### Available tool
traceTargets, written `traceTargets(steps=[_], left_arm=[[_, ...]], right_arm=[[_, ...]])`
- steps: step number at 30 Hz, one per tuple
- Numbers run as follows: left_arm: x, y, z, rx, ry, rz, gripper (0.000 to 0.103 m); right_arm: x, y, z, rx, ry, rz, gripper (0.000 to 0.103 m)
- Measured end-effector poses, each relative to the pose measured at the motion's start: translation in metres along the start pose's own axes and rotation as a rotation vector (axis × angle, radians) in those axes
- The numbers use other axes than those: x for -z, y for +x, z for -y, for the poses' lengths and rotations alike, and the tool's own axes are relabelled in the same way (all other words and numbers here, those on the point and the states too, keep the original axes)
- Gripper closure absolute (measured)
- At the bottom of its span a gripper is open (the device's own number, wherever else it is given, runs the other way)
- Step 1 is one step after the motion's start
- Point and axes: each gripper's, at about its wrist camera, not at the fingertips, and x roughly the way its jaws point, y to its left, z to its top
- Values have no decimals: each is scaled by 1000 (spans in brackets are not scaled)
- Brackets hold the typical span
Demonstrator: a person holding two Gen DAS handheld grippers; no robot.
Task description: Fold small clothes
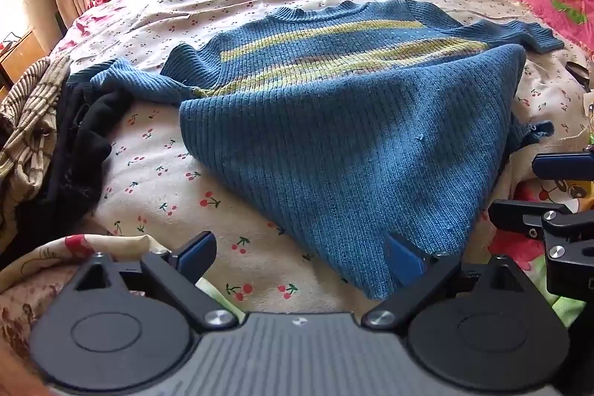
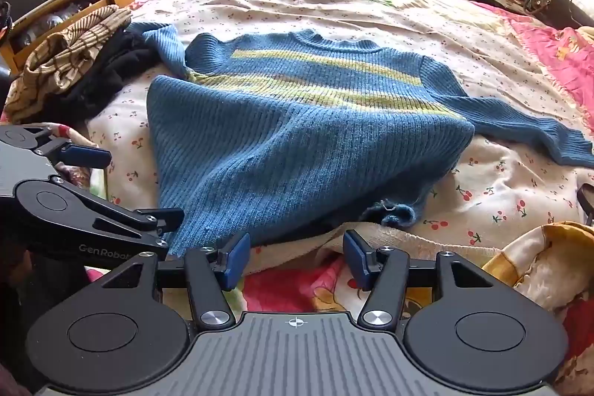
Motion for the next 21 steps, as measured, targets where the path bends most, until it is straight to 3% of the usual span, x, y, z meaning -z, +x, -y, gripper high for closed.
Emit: traceTargets(steps=[21], left_arm=[[1,0,4,10,-1,12,0]], right_arm=[[0,8,5,61,72,-13,37]])
